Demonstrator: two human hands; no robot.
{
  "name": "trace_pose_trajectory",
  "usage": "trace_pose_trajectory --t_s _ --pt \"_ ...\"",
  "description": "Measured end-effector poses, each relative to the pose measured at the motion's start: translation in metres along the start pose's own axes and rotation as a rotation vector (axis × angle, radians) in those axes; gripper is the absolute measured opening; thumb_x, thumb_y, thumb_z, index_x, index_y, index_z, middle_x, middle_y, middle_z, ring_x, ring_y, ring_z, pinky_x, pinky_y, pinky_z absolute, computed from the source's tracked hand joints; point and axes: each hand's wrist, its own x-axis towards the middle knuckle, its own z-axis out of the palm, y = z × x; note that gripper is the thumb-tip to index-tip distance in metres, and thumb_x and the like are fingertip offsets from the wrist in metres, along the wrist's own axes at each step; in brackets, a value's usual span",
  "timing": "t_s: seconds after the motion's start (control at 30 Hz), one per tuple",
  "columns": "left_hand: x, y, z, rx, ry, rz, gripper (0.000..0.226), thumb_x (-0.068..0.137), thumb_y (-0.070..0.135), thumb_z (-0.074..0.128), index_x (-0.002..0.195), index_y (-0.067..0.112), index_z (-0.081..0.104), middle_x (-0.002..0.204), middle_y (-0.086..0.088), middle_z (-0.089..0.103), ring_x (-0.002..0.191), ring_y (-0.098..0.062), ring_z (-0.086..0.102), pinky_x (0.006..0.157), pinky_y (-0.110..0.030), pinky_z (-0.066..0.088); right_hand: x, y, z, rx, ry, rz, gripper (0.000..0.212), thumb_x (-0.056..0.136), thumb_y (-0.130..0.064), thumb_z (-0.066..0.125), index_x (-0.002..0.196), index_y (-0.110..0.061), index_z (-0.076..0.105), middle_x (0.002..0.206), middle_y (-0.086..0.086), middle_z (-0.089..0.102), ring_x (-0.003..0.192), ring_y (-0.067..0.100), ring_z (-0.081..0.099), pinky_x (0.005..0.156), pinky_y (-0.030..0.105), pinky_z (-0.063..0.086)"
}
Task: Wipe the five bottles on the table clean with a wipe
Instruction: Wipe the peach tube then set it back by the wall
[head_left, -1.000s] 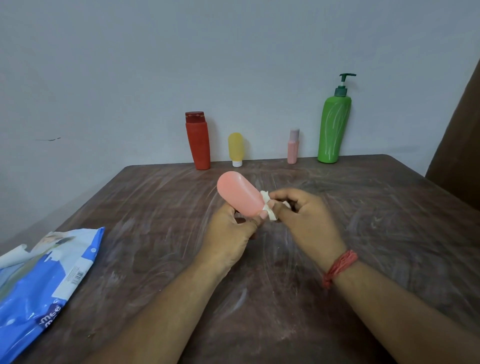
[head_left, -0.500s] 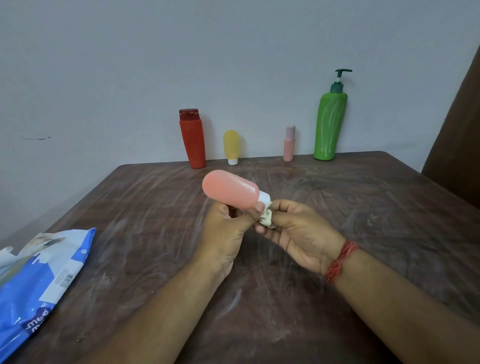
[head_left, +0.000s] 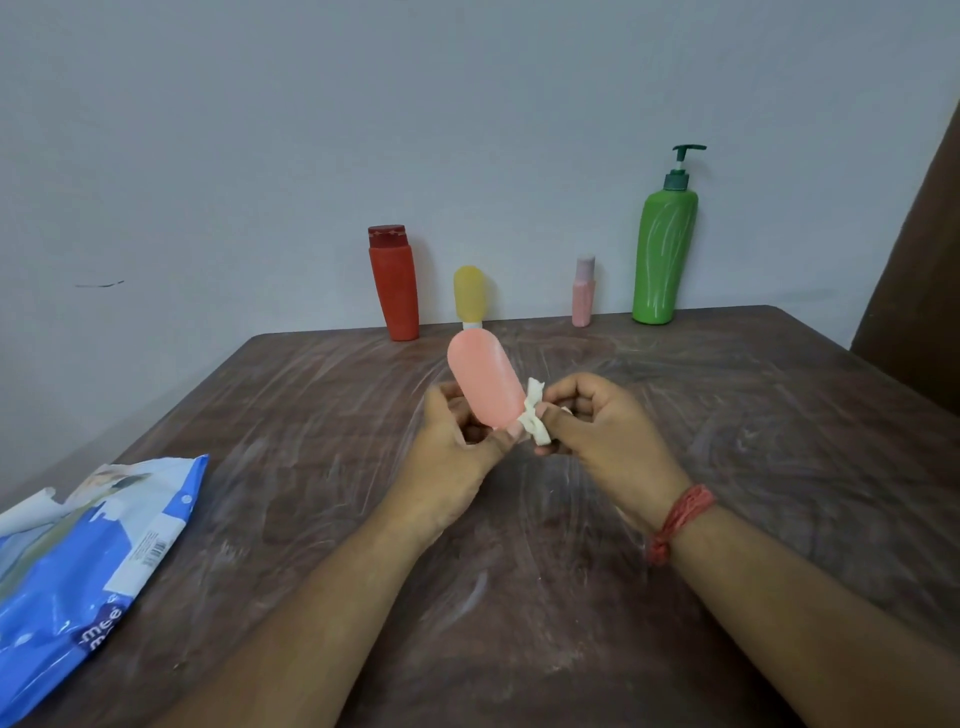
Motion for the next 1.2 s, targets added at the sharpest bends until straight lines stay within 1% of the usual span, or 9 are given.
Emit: trace_pose_trajectory --t_s 0.13,0.27,0.43,0.7,0.83,0.9,1.03,1.13,1.2 --pt "-0.004 0.001 0.008 0.084 0.118 0.012 0.044 0.089 0.035 0.076 0.107 0.045 0.037 0.115 0.019 0.063 0.098 0.011 0.063 0.081 -0.02 0.052 0.0 0.004 -0.001 0.021 -0.003 0.012 0.004 0.092 -0.002 0.065 0.092 -0.006 0.065 0.09 0.015 0.073 0.075 0.02 0.072 0.064 0.026 0.058" --pt "-0.007 0.004 0.015 0.106 0.141 0.031 0.045 0.091 0.03 0.075 0.118 0.034 0.041 0.121 0.013 0.062 0.106 -0.001 0.062 0.084 -0.022 0.053 0.002 0.008 -0.002 -0.032 -0.005 0.006 0.006 0.092 -0.004 0.067 0.09 -0.01 0.066 0.09 0.016 0.072 0.074 0.022 0.072 0.062 0.023 0.056" --pt "-0.008 0.008 0.016 0.196 0.126 0.036 0.053 0.089 0.028 0.077 0.123 0.037 0.037 0.117 0.019 0.058 0.102 0.0 0.061 0.071 -0.014 0.047 0.006 0.013 -0.004 -0.078 -0.025 -0.021 0.011 0.092 -0.006 0.068 0.086 -0.016 0.066 0.091 0.017 0.072 0.077 0.023 0.072 0.064 0.026 0.056" --pt "0.037 0.015 0.022 0.276 0.082 -0.01 0.053 0.091 0.027 0.076 0.132 0.028 0.042 0.119 0.011 0.063 0.105 -0.007 0.063 0.081 -0.025 0.049 0.038 0.011 -0.018 -0.211 0.107 -0.077 0.017 0.09 -0.006 0.068 0.081 -0.019 0.064 0.083 0.009 0.068 0.078 0.024 0.071 0.071 0.041 0.062" --pt "0.076 0.014 0.038 0.307 0.135 0.002 0.048 0.089 0.023 0.077 0.124 0.026 0.045 0.102 0.017 0.061 0.088 0.003 0.06 0.06 -0.009 0.04 0.068 0.007 -0.041 -0.331 0.14 -0.1 0.02 0.091 -0.008 0.068 0.08 -0.024 0.062 0.083 0.004 0.067 0.08 0.023 0.072 0.071 0.042 0.063" --pt "0.097 0.009 0.047 0.331 0.17 -0.011 0.044 0.089 0.022 0.077 0.121 0.023 0.047 0.097 0.015 0.06 0.081 0.002 0.057 0.056 -0.011 0.037 0.084 0.009 -0.055 -0.369 0.167 -0.103 0.019 0.091 -0.009 0.069 0.081 -0.024 0.063 0.086 0.004 0.066 0.085 0.025 0.071 0.073 0.042 0.062" --pt "0.142 0.0 0.062 0.477 0.216 -0.029 0.034 0.088 0.02 0.074 0.111 0.013 0.049 0.106 -0.006 0.061 0.099 -0.028 0.062 0.071 -0.031 0.045 0.119 0.016 -0.078 -0.442 0.243 -0.112 0.013 0.091 -0.013 0.068 0.083 -0.022 0.064 0.083 0.002 0.067 0.081 0.022 0.07 0.074 0.038 0.061" --pt "0.169 -0.003 0.069 0.542 0.229 -0.062 0.043 0.088 0.027 0.073 0.12 0.009 0.05 0.116 -0.013 0.063 0.108 -0.035 0.061 0.092 -0.044 0.051 0.138 0.019 -0.089 -0.49 0.286 -0.147 0.014 0.09 -0.014 0.069 0.081 -0.023 0.064 0.08 0.0 0.068 0.075 0.017 0.07 0.063 0.021 0.057" --pt "0.189 -0.006 0.072 0.608 0.239 -0.082 0.044 0.089 0.032 0.07 0.12 0.009 0.048 0.118 -0.015 0.064 0.111 -0.039 0.06 0.095 -0.049 0.05 0.15 0.021 -0.096 -0.534 0.288 -0.164 0.013 0.09 -0.015 0.069 0.081 -0.023 0.064 0.079 -0.002 0.067 0.075 0.015 0.068 0.062 0.018 0.054"
